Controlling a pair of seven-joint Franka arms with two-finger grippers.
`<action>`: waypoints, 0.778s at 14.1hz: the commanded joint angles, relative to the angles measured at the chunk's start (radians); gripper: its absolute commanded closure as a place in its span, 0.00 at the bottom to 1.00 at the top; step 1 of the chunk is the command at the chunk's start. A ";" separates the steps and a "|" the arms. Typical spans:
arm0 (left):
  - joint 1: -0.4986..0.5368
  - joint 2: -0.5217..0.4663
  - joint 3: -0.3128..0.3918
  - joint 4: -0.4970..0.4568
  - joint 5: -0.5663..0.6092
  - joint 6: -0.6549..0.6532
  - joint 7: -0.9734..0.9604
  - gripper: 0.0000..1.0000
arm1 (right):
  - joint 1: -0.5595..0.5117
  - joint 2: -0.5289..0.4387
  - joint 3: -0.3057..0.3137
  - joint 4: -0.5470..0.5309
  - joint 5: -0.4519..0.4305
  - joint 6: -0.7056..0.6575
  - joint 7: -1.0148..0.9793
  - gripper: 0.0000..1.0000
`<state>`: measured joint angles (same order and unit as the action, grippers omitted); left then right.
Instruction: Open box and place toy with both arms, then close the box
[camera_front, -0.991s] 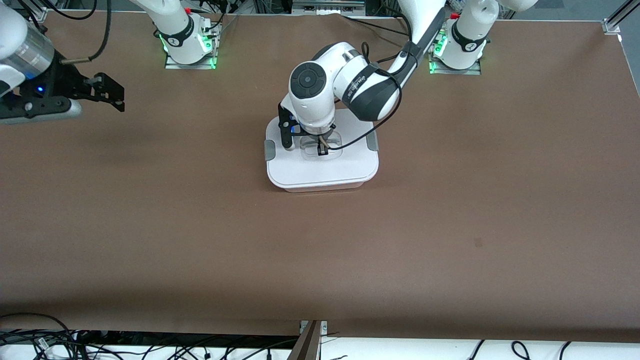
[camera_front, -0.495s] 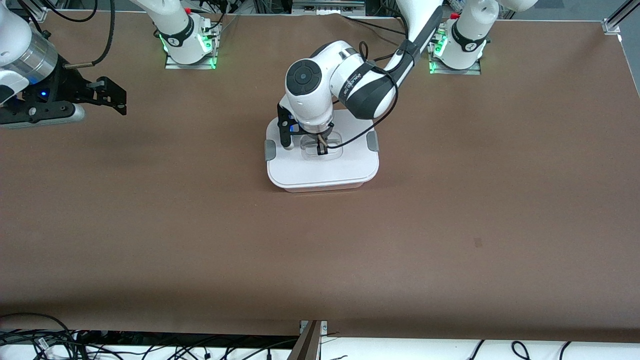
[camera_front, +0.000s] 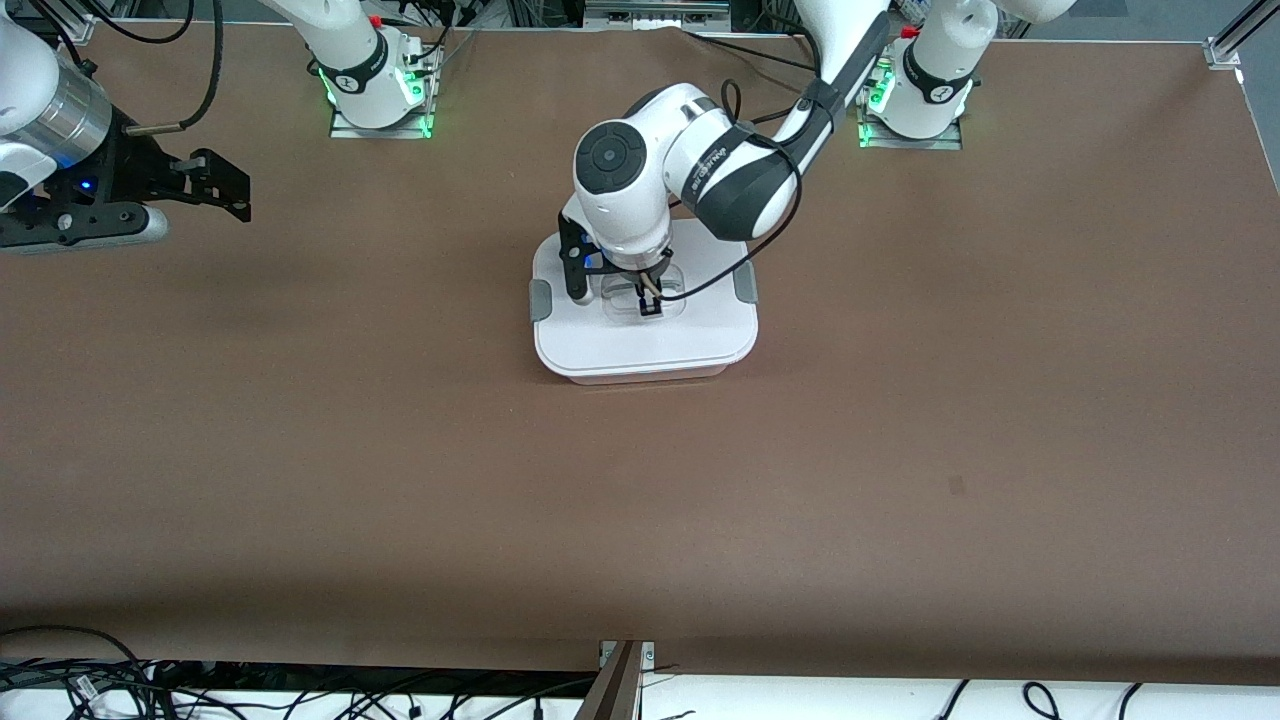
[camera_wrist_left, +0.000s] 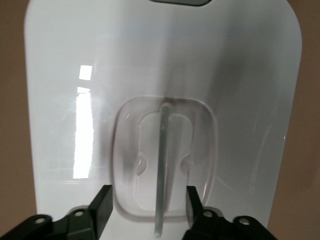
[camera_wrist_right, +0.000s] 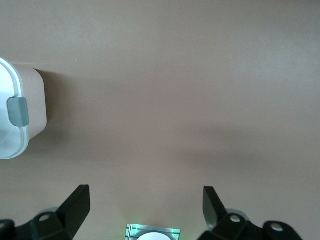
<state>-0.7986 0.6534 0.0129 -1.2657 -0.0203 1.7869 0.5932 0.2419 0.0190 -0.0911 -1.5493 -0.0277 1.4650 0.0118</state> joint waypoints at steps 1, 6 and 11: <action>0.042 -0.003 0.010 0.092 -0.046 -0.075 -0.029 0.00 | -0.006 -0.001 -0.001 0.015 0.017 -0.021 0.000 0.00; 0.272 -0.026 0.022 0.124 -0.035 -0.081 -0.079 0.00 | -0.006 -0.001 -0.002 0.014 0.019 -0.021 0.004 0.00; 0.513 -0.027 0.033 0.175 -0.033 -0.089 -0.081 0.00 | -0.007 -0.002 -0.007 0.012 0.017 -0.040 0.007 0.00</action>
<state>-0.3488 0.6325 0.0535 -1.1182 -0.0437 1.7246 0.5220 0.2415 0.0188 -0.0937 -1.5492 -0.0266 1.4540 0.0118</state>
